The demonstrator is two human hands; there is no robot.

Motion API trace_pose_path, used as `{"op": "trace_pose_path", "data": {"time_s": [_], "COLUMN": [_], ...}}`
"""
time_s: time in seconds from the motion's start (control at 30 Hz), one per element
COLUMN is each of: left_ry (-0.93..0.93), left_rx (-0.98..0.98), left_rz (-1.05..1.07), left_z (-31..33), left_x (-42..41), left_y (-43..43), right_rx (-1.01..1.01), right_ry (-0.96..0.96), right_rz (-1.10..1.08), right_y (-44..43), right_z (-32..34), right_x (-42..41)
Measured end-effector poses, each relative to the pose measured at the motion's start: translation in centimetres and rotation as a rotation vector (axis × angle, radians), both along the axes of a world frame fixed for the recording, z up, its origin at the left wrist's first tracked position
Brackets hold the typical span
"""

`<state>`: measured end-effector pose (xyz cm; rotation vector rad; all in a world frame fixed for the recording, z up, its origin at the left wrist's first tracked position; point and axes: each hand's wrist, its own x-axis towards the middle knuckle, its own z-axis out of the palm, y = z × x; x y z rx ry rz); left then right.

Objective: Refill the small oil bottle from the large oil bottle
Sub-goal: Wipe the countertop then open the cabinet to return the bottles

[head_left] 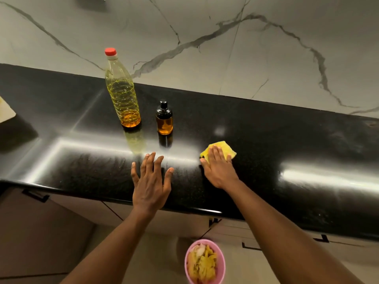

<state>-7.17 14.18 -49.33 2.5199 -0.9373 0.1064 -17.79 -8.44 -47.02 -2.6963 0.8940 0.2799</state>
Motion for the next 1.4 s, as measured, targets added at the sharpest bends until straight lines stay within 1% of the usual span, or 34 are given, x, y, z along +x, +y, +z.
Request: {"op": "trace_pose_path", "data": {"time_s": [0.07, 0.17, 0.23, 0.3, 0.37, 0.43, 0.53, 0.6, 0.67, 0.7, 0.77, 0.9, 0.93, 1.03, 1.1, 1.17, 1.2, 1.3, 1.4], "left_ry": [-0.005, 0.003, 0.019, 0.04, 0.043, 0.054, 0.16, 0.342, 0.55, 0.607, 0.609, 0.632, 0.692, 1.0, 1.168, 1.273, 1.274, 1.187, 1.195], "left_rx": [-0.01, -0.012, 0.001, 0.008, -0.039, -0.123, -0.174, -0.144, -0.137, -0.151, -0.194, -0.224, -0.234, -0.245, -0.188, -0.152, -0.132, -0.089, -0.1], "left_rz": [-0.001, -0.016, -0.043, -0.083, -0.139, -0.236, -0.482, -0.63, -0.676, -0.667, -0.62, -0.462, -0.421, -0.377, -0.373, -0.337, -0.322, -0.366, -0.325], "left_z": [-0.1, -0.2, -0.2, -0.3, 0.3, 1.3, 3.2, 4.8, 6.7, 7.5, 8.6, 7.7, 7.3, 5.1, 3.3, 1.4, 0.2, -4.2, -10.5], "left_x": [0.1, 0.0, 0.2, 0.1, -0.9, -2.8, -6.3, -8.7, -10.6, -11.5, -13.3, -16.0, -16.7, -19.0, -20.8, -22.5, -23.0, -24.6, -25.7], "left_y": [0.0, 0.0, 0.0, 0.1, 0.7, 1.6, 3.2, 4.2, 4.8, 5.0, 5.5, 6.1, 6.3, 7.0, 7.2, 7.5, 7.5, 8.0, 8.0], "right_rx": [0.011, 0.001, 0.009, 0.047, 0.089, 0.23, 0.614, 0.851, 0.982, 1.003, 1.001, 0.998, 1.029, 1.067, 1.022, 0.936, 0.88, 0.726, 0.657], "right_ry": [-0.012, -0.093, -0.206, -0.366, -0.529, -0.673, -0.894, -0.958, -0.978, -0.989, -0.996, -0.861, -0.836, -0.772, -0.747, -0.719, -0.703, -0.635, -0.581], "right_rz": [0.091, 0.248, 0.288, 0.265, 0.158, -0.071, -0.41, -0.575, -0.658, -0.693, -0.748, -0.829, -0.862, -0.916, -0.925, -0.908, -0.883, -0.815, -0.787], "right_y": [2.3, 6.7, 8.6, 9.9, 10.9, 11.9, 13.4, 14.9, 16.2, 16.8, 18.0, 19.9, 20.3, 21.4, 21.7, 21.7, 21.6, 21.6, 21.1], "right_z": [0.2, -0.1, -1.0, -1.8, -2.0, -0.6, 2.4, 4.7, 5.9, 6.3, 6.7, 5.0, 4.4, 2.2, 0.4, -1.9, -3.3, -8.0, -14.7], "right_x": [1.1, -1.0, -3.5, -5.9, -7.8, -9.4, -11.8, -13.9, -15.8, -16.5, -18.0, -20.9, -21.7, -24.2, -25.8, -27.0, -27.4, -28.3, -28.6]}}
